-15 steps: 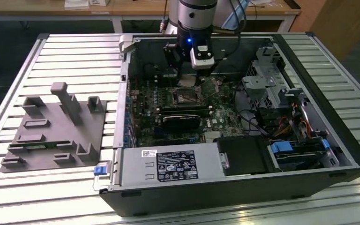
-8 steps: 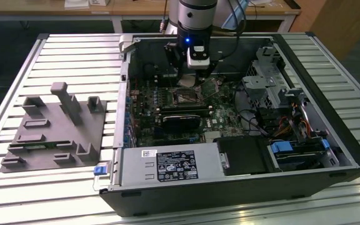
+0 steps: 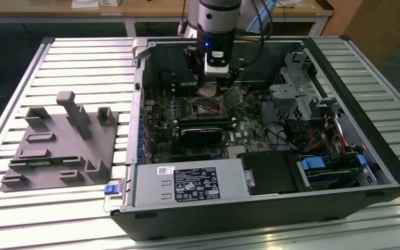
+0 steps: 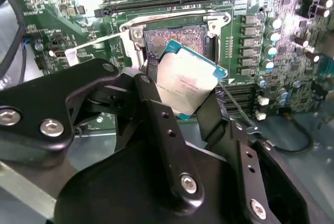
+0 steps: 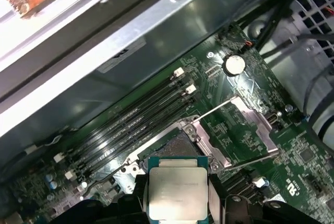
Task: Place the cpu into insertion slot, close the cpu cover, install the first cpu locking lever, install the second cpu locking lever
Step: 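Place the cpu into insertion slot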
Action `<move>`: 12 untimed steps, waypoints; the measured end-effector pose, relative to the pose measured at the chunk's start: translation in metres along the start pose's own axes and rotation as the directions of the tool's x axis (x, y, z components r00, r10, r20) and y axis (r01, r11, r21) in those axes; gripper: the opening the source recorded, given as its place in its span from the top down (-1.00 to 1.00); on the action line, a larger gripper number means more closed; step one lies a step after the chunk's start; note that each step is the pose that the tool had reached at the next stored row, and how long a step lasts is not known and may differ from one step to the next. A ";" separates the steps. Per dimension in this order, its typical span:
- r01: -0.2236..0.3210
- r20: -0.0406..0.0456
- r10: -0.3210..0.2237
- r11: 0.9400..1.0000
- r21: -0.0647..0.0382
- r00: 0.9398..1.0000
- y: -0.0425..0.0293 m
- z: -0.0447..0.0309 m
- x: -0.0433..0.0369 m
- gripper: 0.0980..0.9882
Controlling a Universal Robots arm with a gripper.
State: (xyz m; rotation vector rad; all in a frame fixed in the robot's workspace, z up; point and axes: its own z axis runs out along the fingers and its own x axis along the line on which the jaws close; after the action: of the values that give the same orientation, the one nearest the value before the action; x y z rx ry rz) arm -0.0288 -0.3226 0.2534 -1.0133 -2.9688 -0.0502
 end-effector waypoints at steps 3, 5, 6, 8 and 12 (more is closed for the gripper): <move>-0.037 0.001 0.037 0.999 -0.001 0.999 0.0000 0.0002 0.0000 0.00; -0.062 0.002 0.062 0.998 -0.001 0.998 0.0000 0.0003 0.0000 0.00; -0.074 0.002 0.074 0.997 -0.001 0.997 0.0000 0.0003 0.0000 0.00; -0.098 0.003 0.098 0.995 -0.002 0.995 0.0000 0.0005 0.0000 0.00; -0.145 0.004 0.145 0.989 -0.002 0.989 0.0000 0.0007 0.0000 0.00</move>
State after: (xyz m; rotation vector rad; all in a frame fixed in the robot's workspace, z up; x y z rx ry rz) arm -0.0288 -0.3226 0.2527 -1.2272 -2.8895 -0.0506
